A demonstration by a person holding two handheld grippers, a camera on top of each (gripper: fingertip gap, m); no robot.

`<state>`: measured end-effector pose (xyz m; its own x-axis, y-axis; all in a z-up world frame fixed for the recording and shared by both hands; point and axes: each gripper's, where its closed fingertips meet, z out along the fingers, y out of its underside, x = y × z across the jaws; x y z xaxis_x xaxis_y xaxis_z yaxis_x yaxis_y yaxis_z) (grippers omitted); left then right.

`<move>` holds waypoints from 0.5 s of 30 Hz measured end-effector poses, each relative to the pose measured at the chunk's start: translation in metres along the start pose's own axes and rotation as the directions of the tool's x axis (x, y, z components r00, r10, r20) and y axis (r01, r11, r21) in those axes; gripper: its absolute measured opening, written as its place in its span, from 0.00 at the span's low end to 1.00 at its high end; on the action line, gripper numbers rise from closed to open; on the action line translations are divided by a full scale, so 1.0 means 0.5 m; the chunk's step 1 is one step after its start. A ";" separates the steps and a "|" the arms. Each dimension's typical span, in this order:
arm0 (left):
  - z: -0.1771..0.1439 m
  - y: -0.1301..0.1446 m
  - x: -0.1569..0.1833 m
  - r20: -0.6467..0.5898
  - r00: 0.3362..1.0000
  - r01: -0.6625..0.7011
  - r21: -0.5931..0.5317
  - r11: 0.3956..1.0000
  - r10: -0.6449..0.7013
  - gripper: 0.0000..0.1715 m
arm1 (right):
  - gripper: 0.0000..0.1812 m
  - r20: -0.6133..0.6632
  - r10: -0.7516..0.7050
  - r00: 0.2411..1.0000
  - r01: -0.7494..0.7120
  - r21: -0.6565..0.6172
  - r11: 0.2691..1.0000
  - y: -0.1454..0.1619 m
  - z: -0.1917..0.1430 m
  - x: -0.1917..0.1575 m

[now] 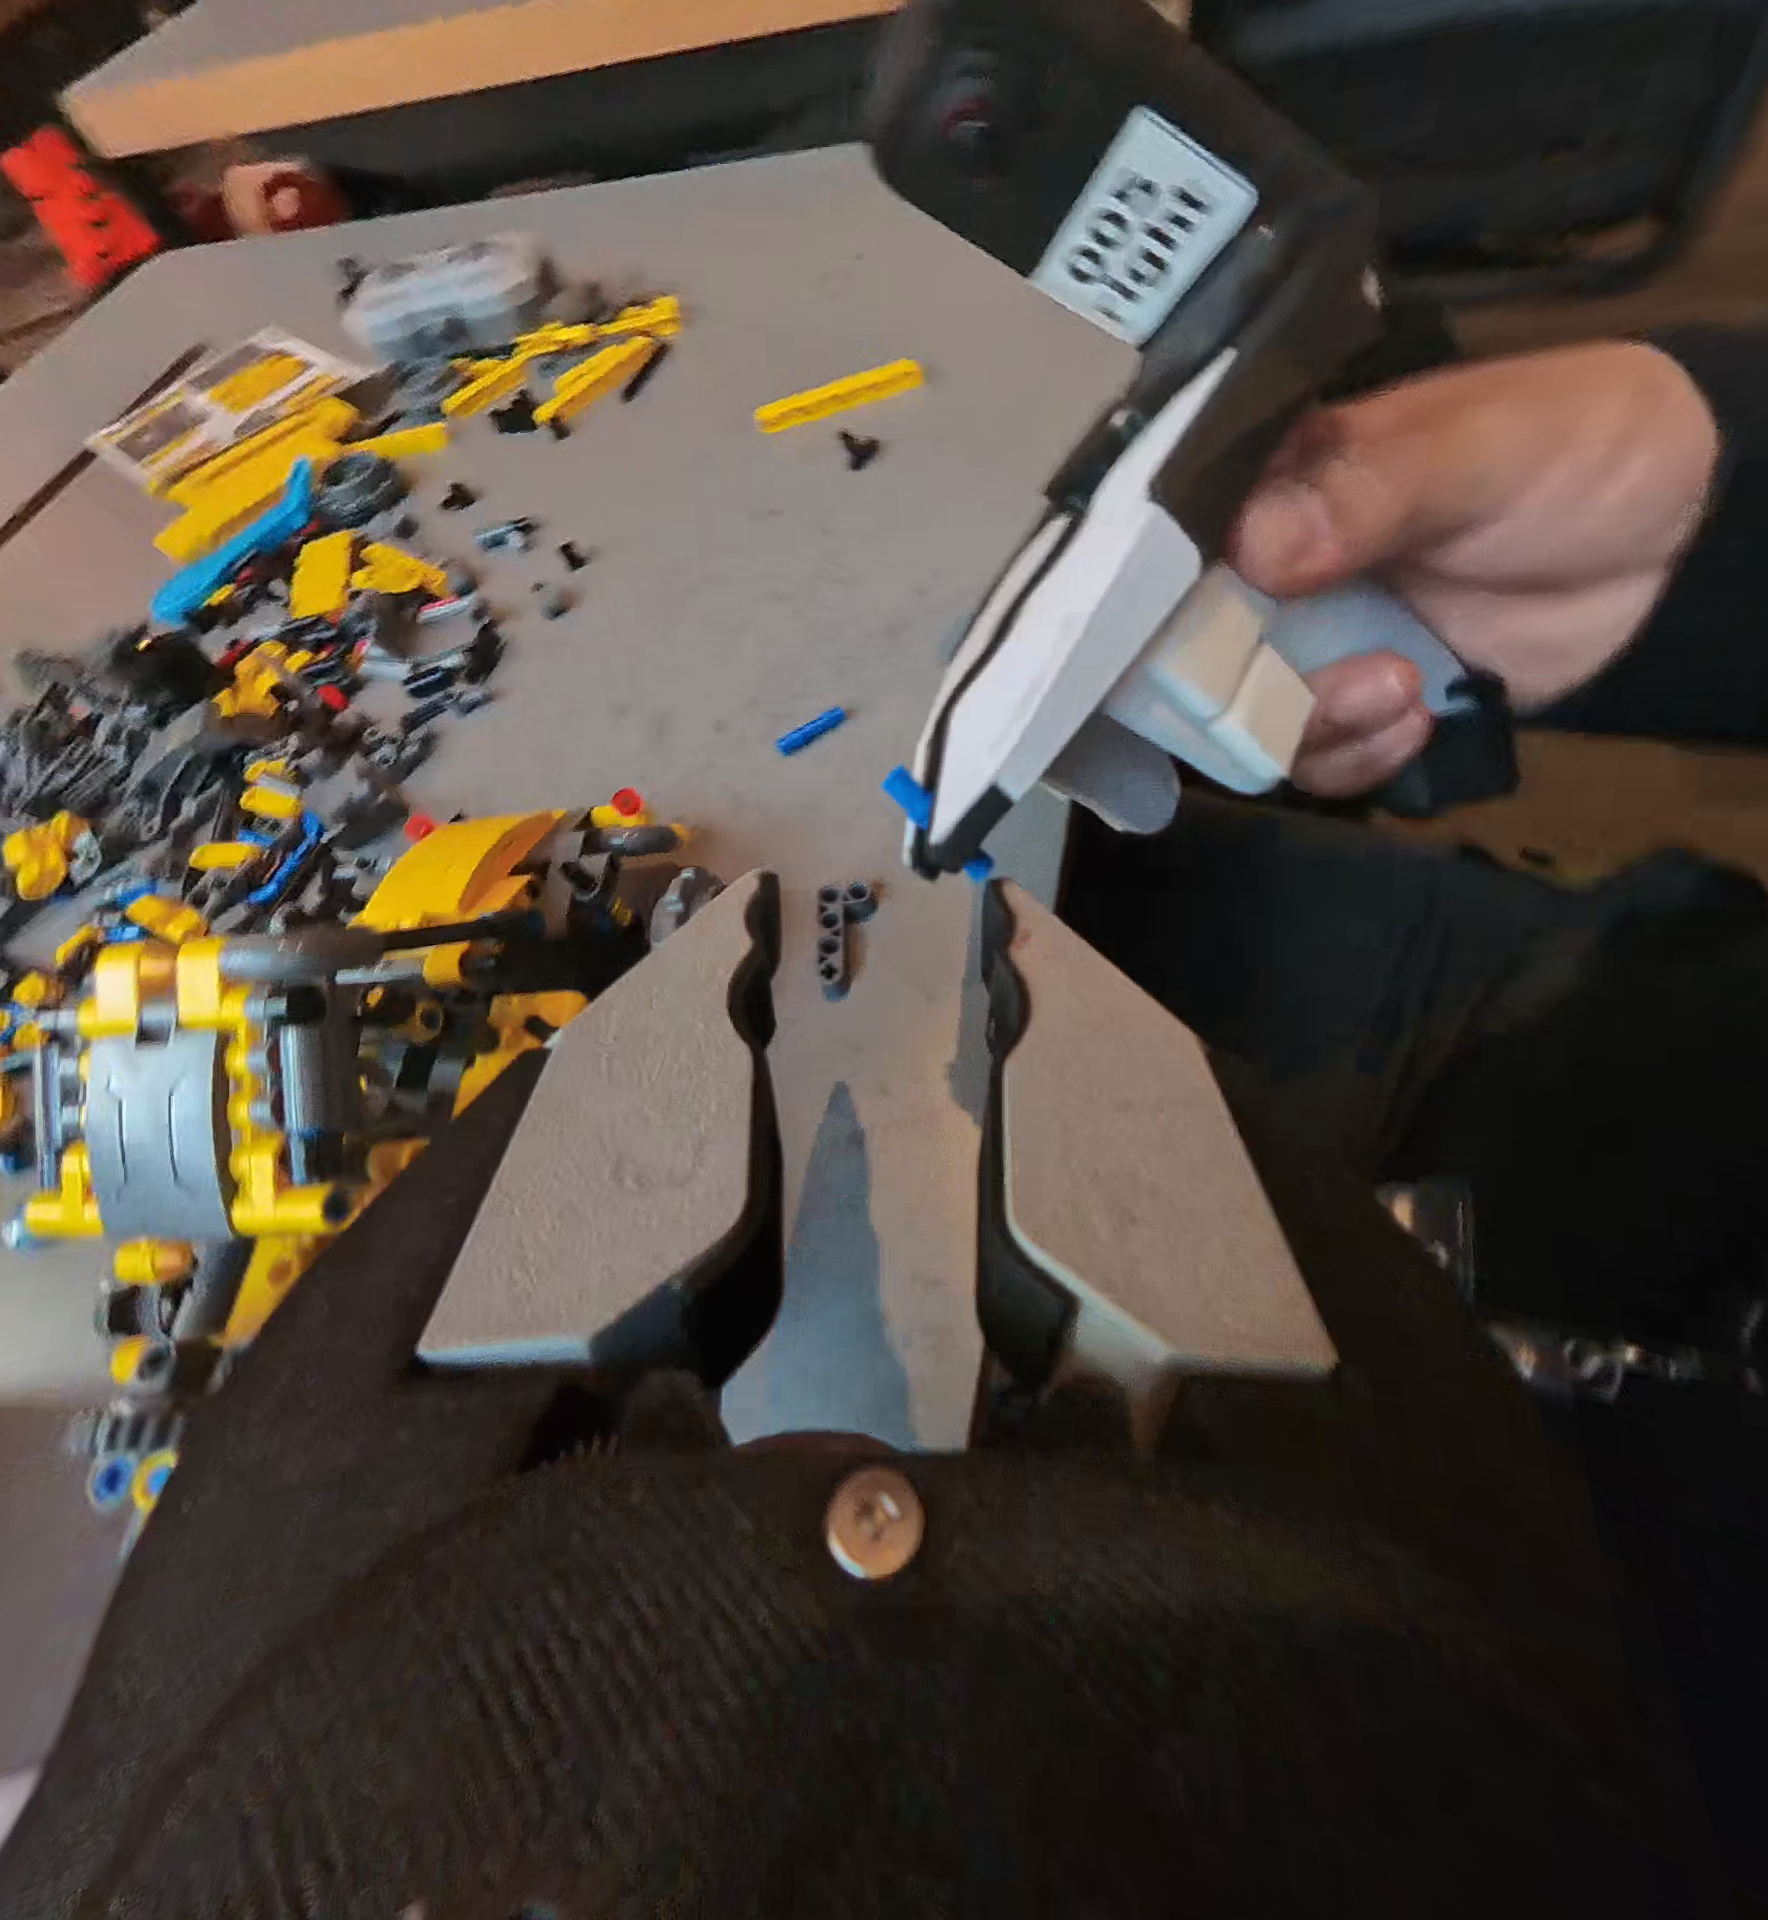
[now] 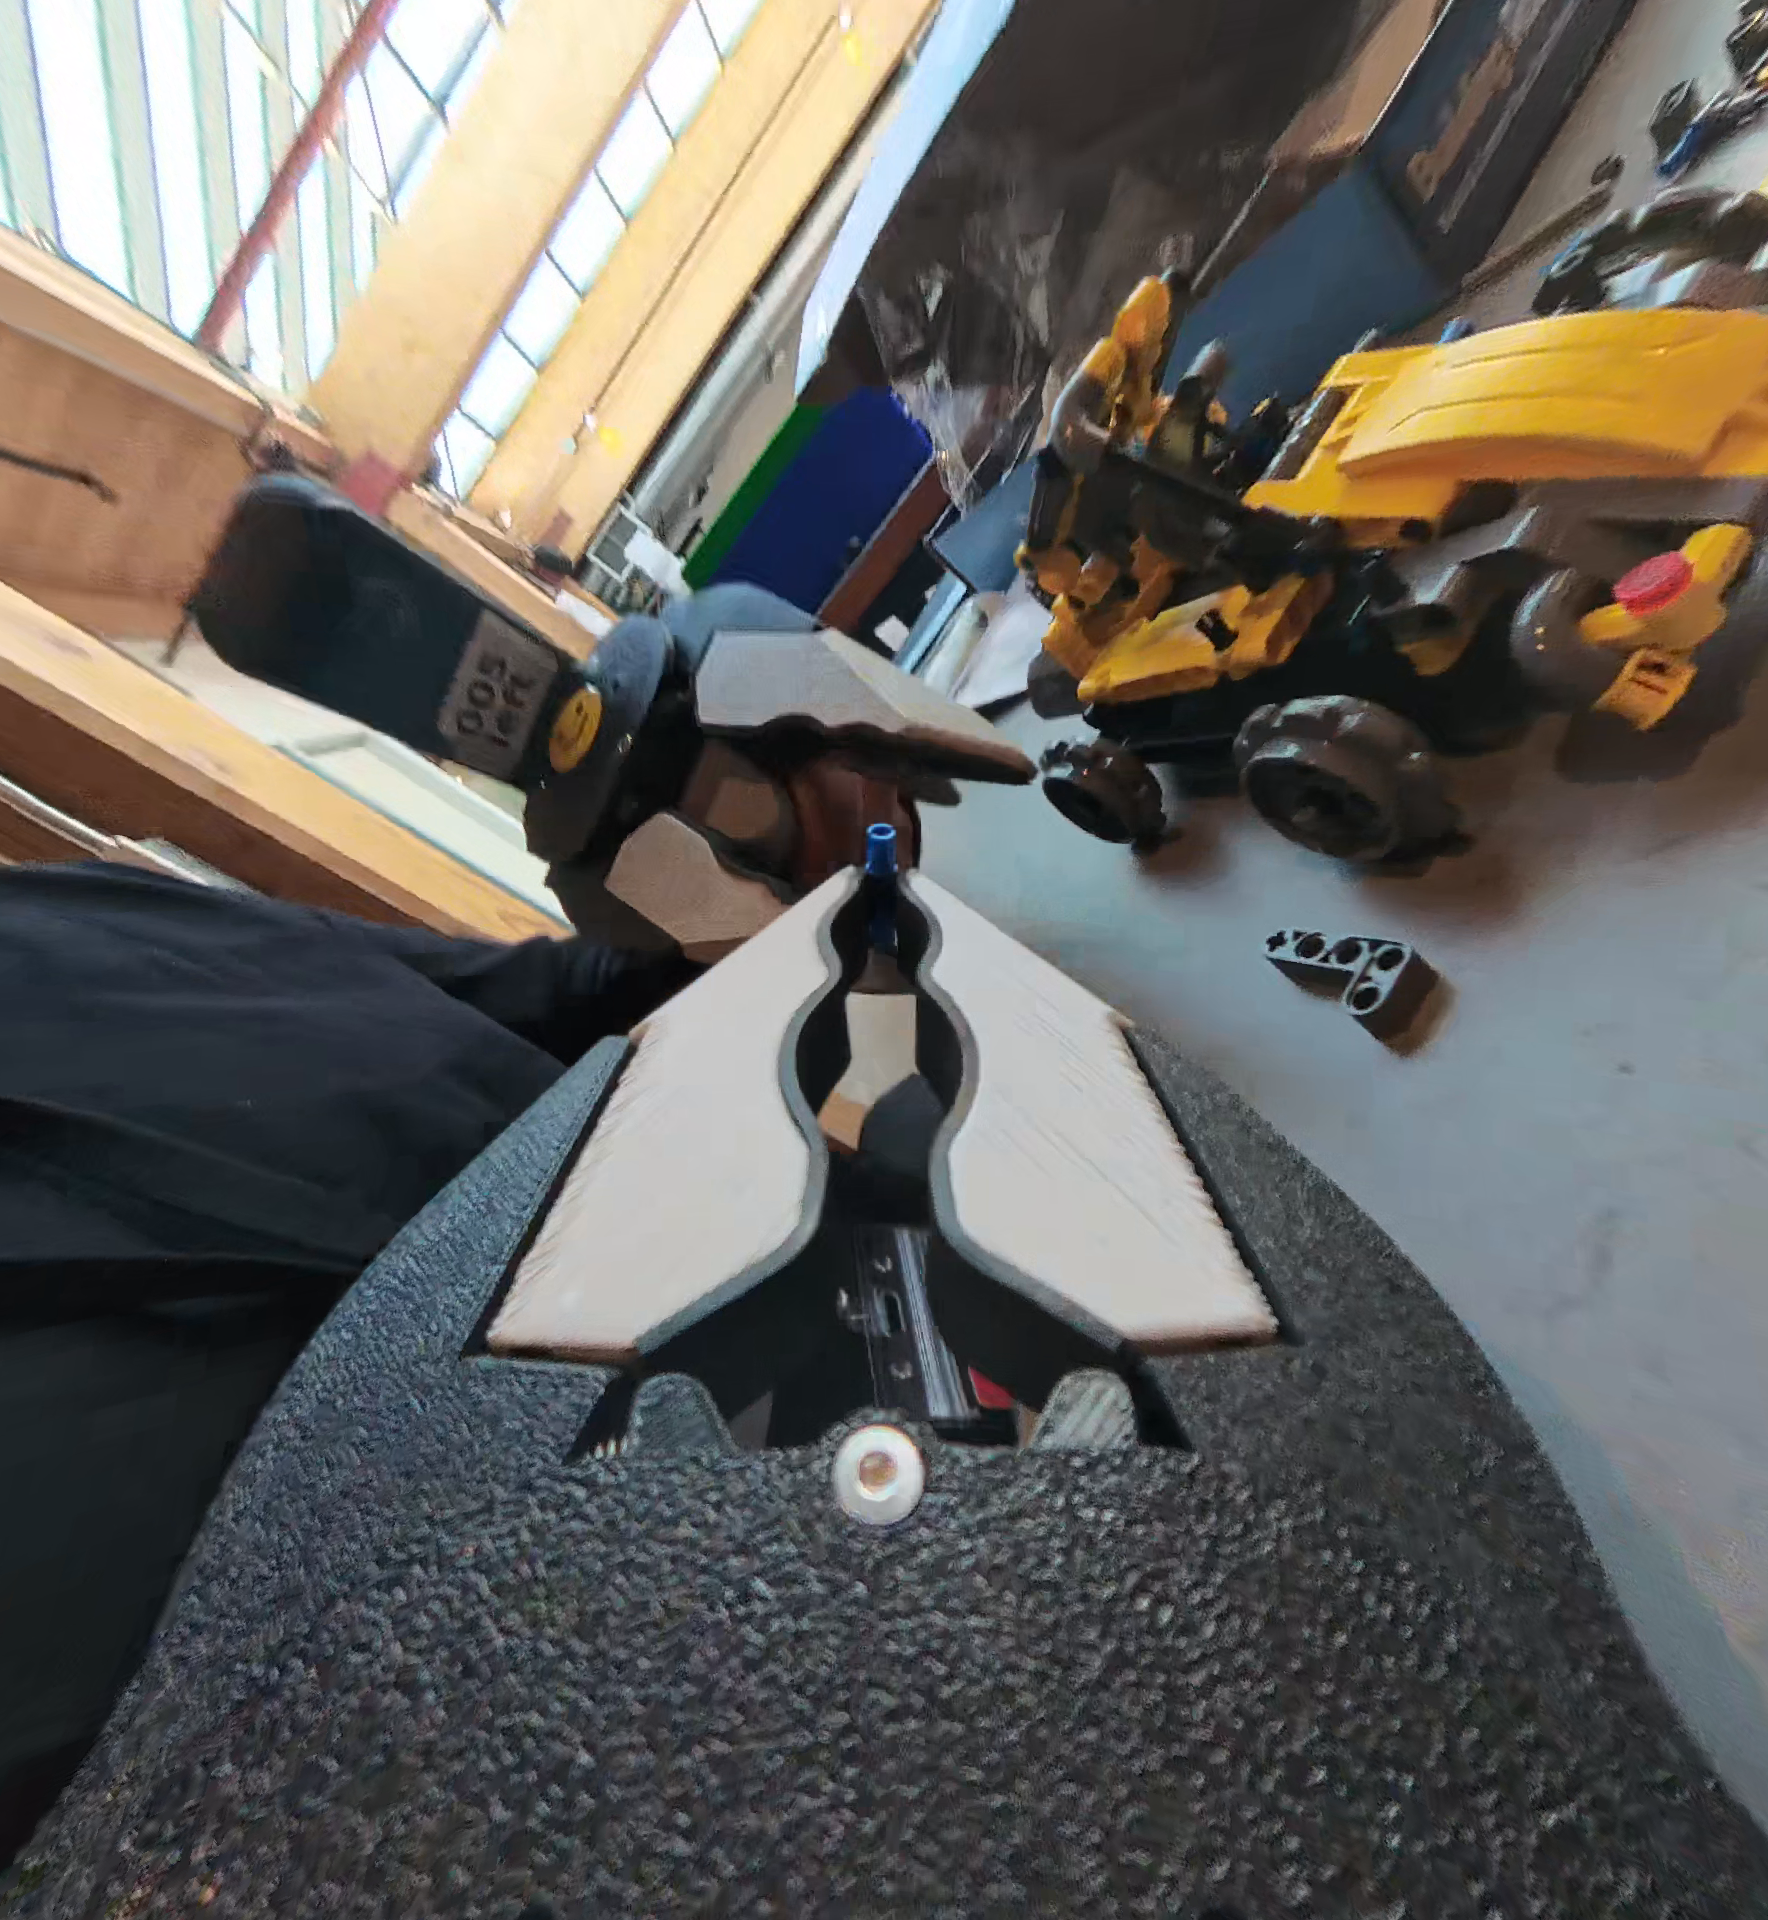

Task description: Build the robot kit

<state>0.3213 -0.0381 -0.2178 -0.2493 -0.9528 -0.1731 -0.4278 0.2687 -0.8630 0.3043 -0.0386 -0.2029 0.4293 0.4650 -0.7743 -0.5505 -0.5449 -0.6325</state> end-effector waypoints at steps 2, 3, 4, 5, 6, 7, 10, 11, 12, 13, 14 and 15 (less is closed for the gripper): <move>-0.003 -0.003 -0.004 0.071 0.995 0.073 0.043 0.996 -0.076 0.16 | 0.02 -0.020 0.007 1.000 -0.006 0.043 0.999 -0.008 0.000 0.010; -0.004 -0.005 -0.001 0.088 0.990 0.110 0.058 0.992 -0.115 0.14 | 0.02 -0.025 -0.001 1.000 0.003 0.063 0.998 -0.011 0.002 0.011; -0.003 -0.004 0.000 0.104 0.982 0.153 0.067 0.986 -0.159 0.12 | 0.02 -0.025 -0.018 1.000 0.020 0.089 0.996 -0.015 0.004 0.009; -0.001 -0.003 0.002 0.104 0.974 0.195 0.076 0.978 -0.202 0.11 | 0.02 -0.025 -0.042 0.999 0.045 0.119 0.992 -0.020 0.005 0.005; 0.001 -0.001 0.005 0.091 0.965 0.238 0.083 0.968 -0.245 0.11 | 0.02 -0.039 -0.073 0.997 0.078 0.137 0.987 -0.022 0.007 0.003; 0.003 -0.001 0.008 0.066 0.956 0.280 0.091 0.956 -0.286 0.09 | 0.02 -0.062 -0.105 0.993 0.112 0.131 0.985 -0.018 0.011 0.005; -0.001 -0.007 0.014 -0.018 0.928 0.373 0.113 0.921 -0.373 0.09 | 0.02 -0.109 -0.173 0.979 0.188 0.143 0.972 -0.012 0.016 0.006; -0.003 -0.009 0.015 -0.037 0.919 0.395 0.116 0.911 -0.394 0.08 | 0.02 -0.117 -0.185 0.976 0.203 0.165 0.965 -0.013 0.015 0.004; -0.004 -0.011 0.016 -0.056 0.909 0.418 0.119 0.901 -0.414 0.07 | 0.02 -0.123 -0.194 0.973 0.215 0.188 0.958 -0.015 0.013 0.003; -0.003 -0.012 0.017 -0.075 0.894 0.447 0.119 0.887 -0.441 0.07 | 0.02 -0.137 -0.203 0.970 0.228 0.208 0.951 -0.016 0.011 0.004; 0.000 -0.011 0.020 -0.100 0.874 0.484 0.114 0.867 -0.475 0.06 | 0.02 -0.153 -0.214 0.965 0.245 0.221 0.944 -0.016 0.009 0.005; 0.002 -0.012 0.026 -0.138 0.851 0.522 0.107 0.846 -0.508 0.02 | 0.02 -0.170 -0.235 0.957 0.270 0.228 0.935 -0.015 0.008 0.006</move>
<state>0.3215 -0.0520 -0.2155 -0.1146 -0.9274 0.3562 -0.3989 -0.2854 -0.8715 0.3070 -0.0305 -0.2003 0.6621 0.4546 -0.5958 -0.5618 -0.2251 -0.7961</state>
